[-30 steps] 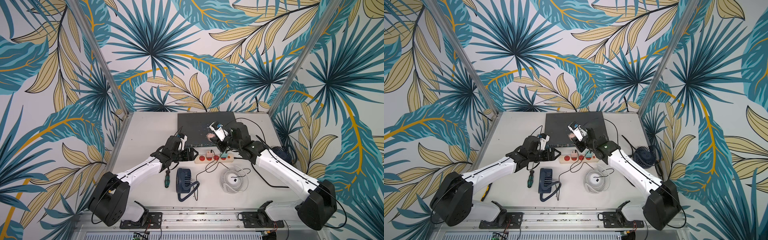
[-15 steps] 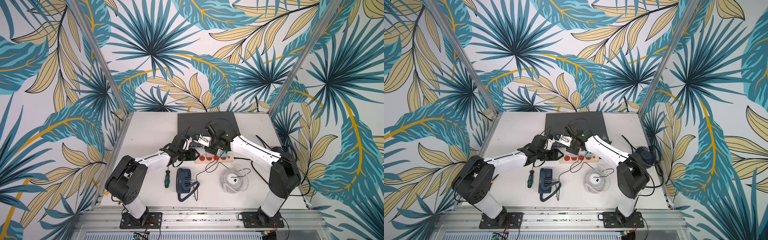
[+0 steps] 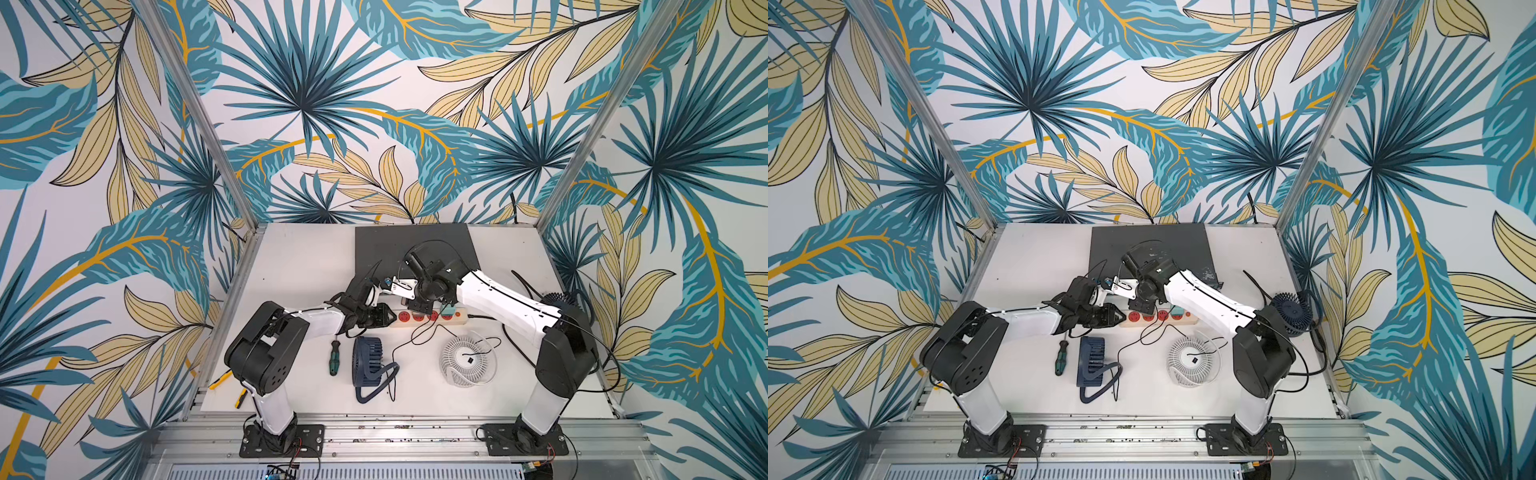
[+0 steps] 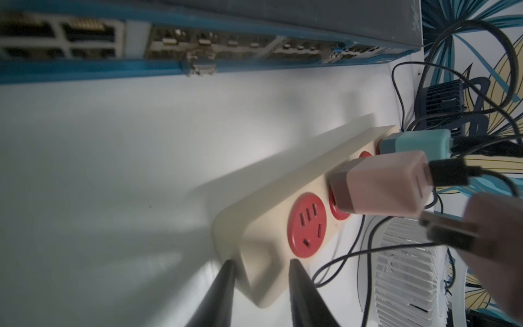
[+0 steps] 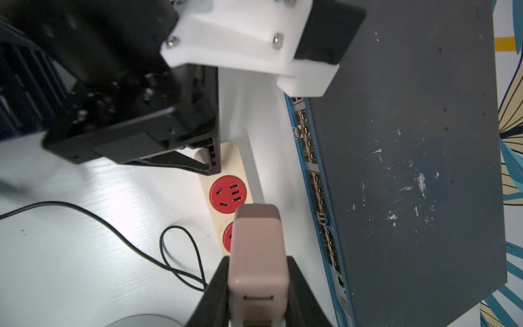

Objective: Plug the desk fan into the power strip
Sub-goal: Adjust the socket at the center of the board, then insert the plug into the socket.

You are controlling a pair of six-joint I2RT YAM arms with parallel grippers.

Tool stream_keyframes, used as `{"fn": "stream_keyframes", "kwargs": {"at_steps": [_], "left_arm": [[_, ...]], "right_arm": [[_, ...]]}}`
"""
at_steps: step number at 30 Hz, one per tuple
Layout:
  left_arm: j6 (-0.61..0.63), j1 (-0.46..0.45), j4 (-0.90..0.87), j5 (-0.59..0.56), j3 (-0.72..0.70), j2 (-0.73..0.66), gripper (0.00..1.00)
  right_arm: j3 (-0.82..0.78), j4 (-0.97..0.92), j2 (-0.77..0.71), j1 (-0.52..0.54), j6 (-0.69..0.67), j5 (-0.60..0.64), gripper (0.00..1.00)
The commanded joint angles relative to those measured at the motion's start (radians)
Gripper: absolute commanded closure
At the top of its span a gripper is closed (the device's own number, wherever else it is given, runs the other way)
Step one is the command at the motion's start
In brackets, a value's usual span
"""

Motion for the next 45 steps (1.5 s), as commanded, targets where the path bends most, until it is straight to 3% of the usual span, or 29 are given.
{"fn": "stream_keyframes", "kwargs": {"at_steps": [1, 11, 19, 30, 36, 45], "left_arm": [[0.016, -0.023, 0.066, 0.003, 0.065, 0.030, 0.68], [0.034, -0.031, 0.147, 0.006, 0.130, 0.104, 0.72], [0.035, 0.010, 0.114, 0.031, 0.066, 0.004, 0.60], [-0.007, 0.018, 0.100, 0.093, 0.036, 0.000, 0.58], [-0.073, 0.069, 0.180, 0.107, -0.006, 0.020, 0.59], [-0.076, 0.133, 0.190, 0.129, -0.055, -0.013, 0.58]], "right_arm": [[0.031, -0.041, 0.038, 0.005, -0.013, -0.006, 1.00], [0.088, -0.119, 0.113, 0.008, 0.005, 0.063, 1.00], [0.109, -0.138, 0.156, 0.005, -0.009, 0.114, 1.00], [0.182, -0.168, 0.256, 0.000, -0.017, 0.164, 1.00], [0.178, -0.181, 0.231, -0.001, -0.017, 0.164, 1.00], [0.148, -0.191, 0.221, -0.003, -0.024, 0.142, 1.00]]}}
